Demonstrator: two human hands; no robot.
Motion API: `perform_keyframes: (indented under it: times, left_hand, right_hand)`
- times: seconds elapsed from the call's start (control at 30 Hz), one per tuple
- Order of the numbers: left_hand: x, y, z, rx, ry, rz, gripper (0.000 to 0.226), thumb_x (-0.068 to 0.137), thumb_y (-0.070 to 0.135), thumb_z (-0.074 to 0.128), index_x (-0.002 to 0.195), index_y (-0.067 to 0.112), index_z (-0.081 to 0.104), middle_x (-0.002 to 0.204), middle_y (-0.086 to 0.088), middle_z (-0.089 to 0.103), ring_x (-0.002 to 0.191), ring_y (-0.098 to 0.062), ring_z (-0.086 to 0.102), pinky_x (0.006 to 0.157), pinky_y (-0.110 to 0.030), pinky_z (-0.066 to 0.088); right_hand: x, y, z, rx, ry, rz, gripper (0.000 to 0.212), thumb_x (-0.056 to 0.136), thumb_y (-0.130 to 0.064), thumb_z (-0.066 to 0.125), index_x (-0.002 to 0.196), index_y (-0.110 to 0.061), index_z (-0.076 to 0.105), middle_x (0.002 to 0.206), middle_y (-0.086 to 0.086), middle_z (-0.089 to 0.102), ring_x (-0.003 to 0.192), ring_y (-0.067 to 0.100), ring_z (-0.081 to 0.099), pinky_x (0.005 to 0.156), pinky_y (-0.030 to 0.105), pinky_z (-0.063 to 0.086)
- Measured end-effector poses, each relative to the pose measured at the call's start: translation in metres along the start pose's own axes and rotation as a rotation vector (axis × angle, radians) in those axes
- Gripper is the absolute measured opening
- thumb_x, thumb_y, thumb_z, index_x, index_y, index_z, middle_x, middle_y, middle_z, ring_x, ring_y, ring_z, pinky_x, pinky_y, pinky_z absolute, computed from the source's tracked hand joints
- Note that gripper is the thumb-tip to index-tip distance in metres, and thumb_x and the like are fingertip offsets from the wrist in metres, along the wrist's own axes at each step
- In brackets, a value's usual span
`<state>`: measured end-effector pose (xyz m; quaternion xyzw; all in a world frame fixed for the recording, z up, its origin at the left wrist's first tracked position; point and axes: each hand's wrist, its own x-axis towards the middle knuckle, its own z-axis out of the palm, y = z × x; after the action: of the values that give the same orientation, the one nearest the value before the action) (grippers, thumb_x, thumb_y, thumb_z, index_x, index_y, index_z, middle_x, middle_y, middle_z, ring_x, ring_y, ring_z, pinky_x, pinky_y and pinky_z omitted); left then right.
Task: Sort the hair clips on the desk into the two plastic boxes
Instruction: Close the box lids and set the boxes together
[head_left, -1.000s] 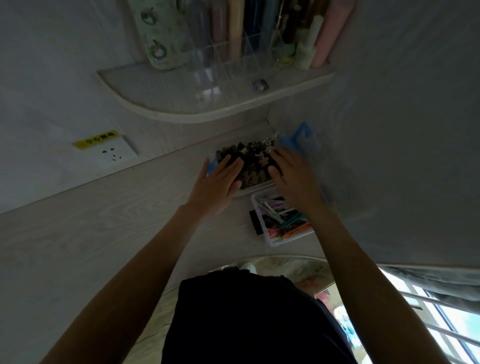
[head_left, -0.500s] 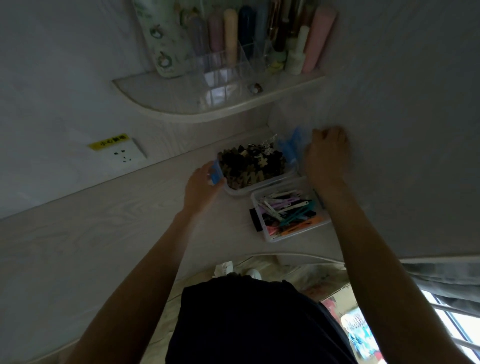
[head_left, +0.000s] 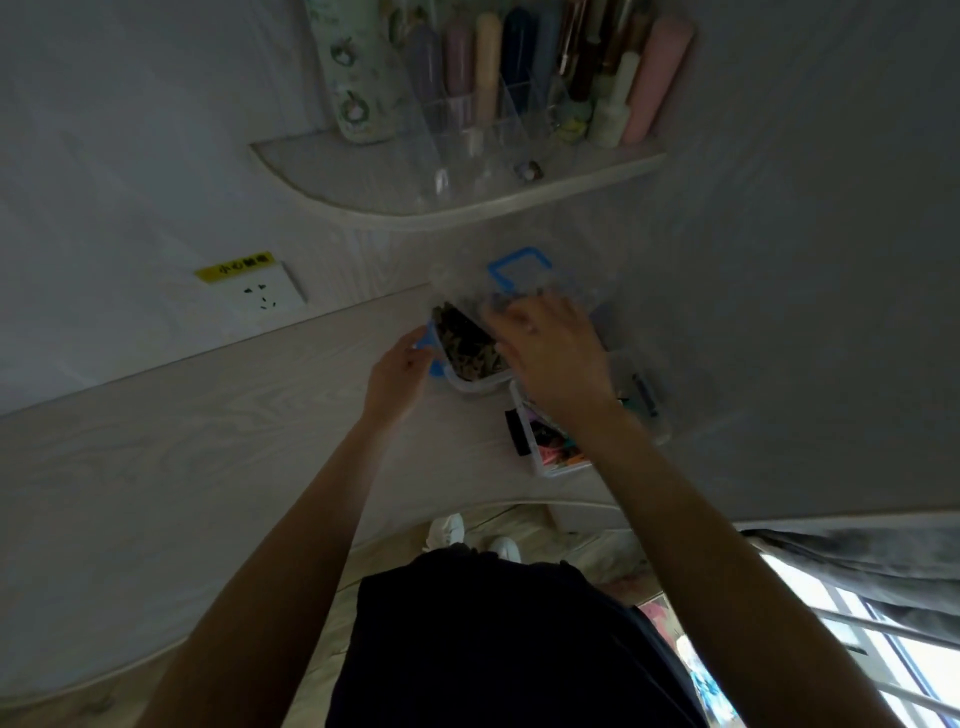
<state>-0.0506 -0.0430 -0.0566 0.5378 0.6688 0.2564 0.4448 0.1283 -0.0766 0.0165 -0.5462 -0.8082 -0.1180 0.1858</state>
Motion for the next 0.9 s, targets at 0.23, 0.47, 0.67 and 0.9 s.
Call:
perform_keyframes:
  times: [0.23, 0.47, 0.67, 0.9]
  left_hand:
    - [0.001, 0.000, -0.004, -0.065, 0.050, -0.060, 0.043, 0.092, 0.034, 0.052, 0.124, 0.005, 0.050, 0.118, -0.010, 0.061, 0.104, -0.023, 0.058, 0.094, -0.039, 0.046]
    - [0.013, 0.005, 0.005, 0.083, 0.022, 0.007, 0.038, 0.082, 0.030, 0.063, 0.111, 0.008, 0.053, 0.112, -0.016, 0.059, 0.101, -0.029, 0.058, 0.074, -0.031, 0.042]
    - [0.019, 0.010, 0.004, 0.124, -0.001, 0.044, 0.040, 0.078, 0.041, 0.061, 0.107, 0.013, 0.057, 0.108, -0.015, 0.058, 0.096, -0.027, 0.059, 0.076, -0.031, 0.046]
    - [0.010, 0.005, -0.002, 0.130, 0.051, 0.071, 0.069, 0.083, 0.036, 0.066, 0.142, 0.020, 0.035, 0.124, -0.008, 0.050, 0.103, -0.023, 0.058, 0.085, -0.031, 0.046]
  right_hand:
    - [-0.009, -0.029, 0.029, 0.357, -0.167, 0.102, 0.023, 0.084, -0.017, 0.061, 0.102, -0.003, 0.065, 0.109, 0.019, 0.061, 0.101, 0.036, 0.057, 0.083, 0.042, 0.054]
    - [-0.012, 0.043, 0.045, 0.360, -0.347, 0.503, 0.044, 0.097, -0.031, 0.046, 0.137, -0.016, 0.040, 0.151, 0.015, 0.026, 0.138, 0.031, 0.026, 0.112, 0.046, 0.029]
    - [-0.013, 0.062, 0.057, 0.315, -0.235, 0.678, 0.046, 0.095, -0.035, 0.047, 0.132, -0.008, 0.043, 0.134, 0.021, 0.048, 0.119, 0.038, 0.046, 0.099, 0.048, 0.041]
    - [-0.015, 0.075, 0.062, 0.290, -0.283, 0.603, 0.039, 0.095, -0.027, 0.049, 0.131, -0.013, 0.045, 0.125, 0.017, 0.057, 0.105, 0.037, 0.056, 0.084, 0.044, 0.048]
